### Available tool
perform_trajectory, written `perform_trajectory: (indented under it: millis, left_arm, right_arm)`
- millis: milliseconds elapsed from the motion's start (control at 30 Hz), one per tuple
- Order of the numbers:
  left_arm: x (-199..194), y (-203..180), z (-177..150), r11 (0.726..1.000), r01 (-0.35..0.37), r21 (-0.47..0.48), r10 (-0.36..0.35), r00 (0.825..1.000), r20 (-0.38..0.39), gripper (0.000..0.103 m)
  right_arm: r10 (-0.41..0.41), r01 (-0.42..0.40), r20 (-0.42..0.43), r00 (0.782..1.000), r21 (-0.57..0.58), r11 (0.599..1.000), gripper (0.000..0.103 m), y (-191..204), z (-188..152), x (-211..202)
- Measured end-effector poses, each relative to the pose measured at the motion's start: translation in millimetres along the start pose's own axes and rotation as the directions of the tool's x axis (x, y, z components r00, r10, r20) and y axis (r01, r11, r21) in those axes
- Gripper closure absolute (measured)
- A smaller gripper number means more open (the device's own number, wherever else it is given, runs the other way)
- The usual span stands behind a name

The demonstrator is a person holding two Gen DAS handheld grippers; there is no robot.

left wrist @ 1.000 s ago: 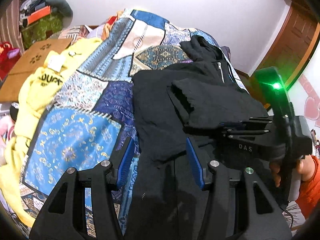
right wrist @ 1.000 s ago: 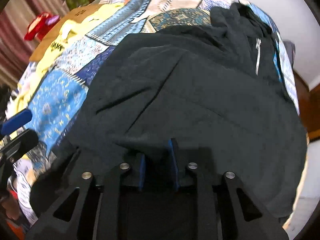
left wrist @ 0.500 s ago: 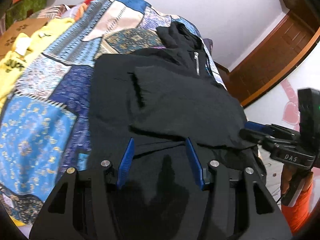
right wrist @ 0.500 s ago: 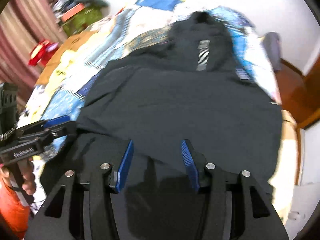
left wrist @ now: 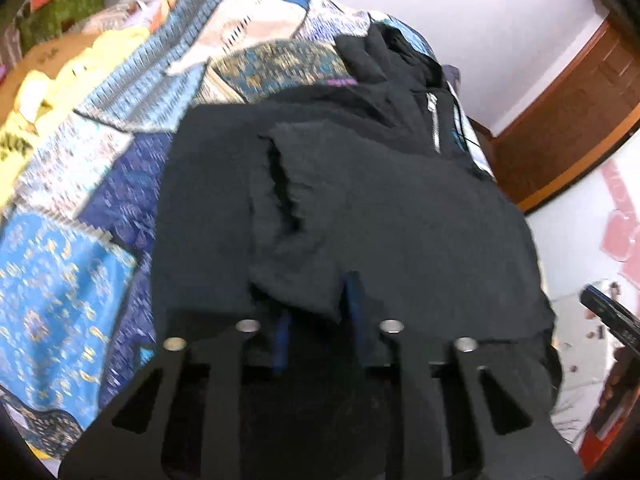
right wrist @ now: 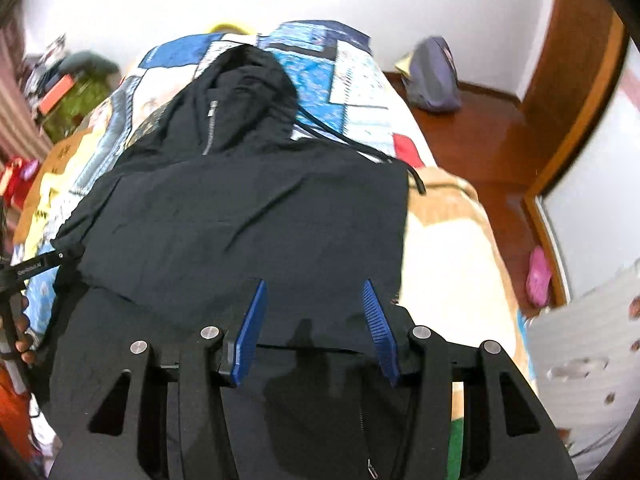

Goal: Fold large clothes

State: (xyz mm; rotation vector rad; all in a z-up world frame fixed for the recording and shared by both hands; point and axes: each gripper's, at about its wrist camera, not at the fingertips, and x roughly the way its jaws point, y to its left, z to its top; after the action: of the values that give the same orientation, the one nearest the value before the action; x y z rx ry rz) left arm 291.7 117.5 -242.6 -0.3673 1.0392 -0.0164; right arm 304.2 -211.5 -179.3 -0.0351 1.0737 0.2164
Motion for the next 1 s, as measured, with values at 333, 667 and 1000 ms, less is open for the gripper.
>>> perform_trajectory:
  millis: [333,667,1000]
  left_arm:
    - [-50.9,-22.7,12.1,0.985,-0.113,0.128,0.080,0.968,0.238,0.092]
    - [-4.7,5.5,-12.3,0.968,-0.175,0.179,0.171,0.985,0.040,0.071]
    - [-75.6,-14.8,15.4,0.924,-0.253,0.285,0.195,0.956,0.218,0.050]
  right_arm:
    - [0.018,-0.013,-0.094,0.995,0.051,0.999,0.057,-11.6,-11.3,38.2]
    - [-0.013,0.012,-0.171,0.985,-0.010,1.000,0.053,-2.3,-18.4,58.5]
    - [0.005,-0.007,-0.033,0.999,-0.073,0.997,0.053,10.6,31.1,11.3]
